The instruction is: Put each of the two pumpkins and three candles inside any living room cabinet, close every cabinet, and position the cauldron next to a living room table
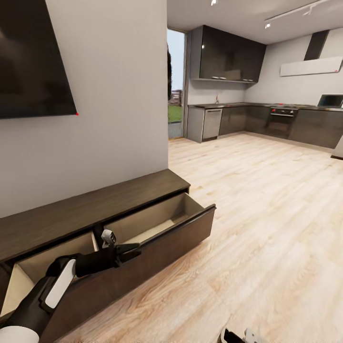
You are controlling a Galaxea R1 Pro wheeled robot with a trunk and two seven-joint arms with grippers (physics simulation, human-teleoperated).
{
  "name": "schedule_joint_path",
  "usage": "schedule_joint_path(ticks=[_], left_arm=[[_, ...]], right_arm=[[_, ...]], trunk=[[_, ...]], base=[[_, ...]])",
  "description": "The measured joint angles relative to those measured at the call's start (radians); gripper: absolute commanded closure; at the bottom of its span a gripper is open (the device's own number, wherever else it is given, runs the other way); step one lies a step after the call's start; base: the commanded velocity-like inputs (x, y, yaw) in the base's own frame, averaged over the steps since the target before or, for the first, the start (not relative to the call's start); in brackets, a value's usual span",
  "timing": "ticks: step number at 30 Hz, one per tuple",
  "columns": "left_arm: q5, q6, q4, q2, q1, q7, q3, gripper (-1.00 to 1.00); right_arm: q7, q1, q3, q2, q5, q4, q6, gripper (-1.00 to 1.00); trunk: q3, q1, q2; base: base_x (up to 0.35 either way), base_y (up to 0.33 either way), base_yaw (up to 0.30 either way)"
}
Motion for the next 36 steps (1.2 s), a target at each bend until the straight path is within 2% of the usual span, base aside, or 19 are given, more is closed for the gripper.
schedule_joint_path(ticks=[29,36], left_arm=[[-0.001,-0.001,0.000,-0.002,0.000,0.000,-0.001,-1.00],[-0.002,-0.002,0.000,-0.002,0.000,0.000,-0.001,-1.00]], right_arm=[[0.000,0.000,0.000,0.000,0.000,0.000,0.000,-1.00],[0.000,0.000,0.000,0.001,0.000,0.000,0.000,-1.00]], trunk=[[-0.091,0.111,-0.203],[-0.118,0.114,-0.205]], base=[[0.000,0.000,0.000],[0.000,0.000,0.000]])
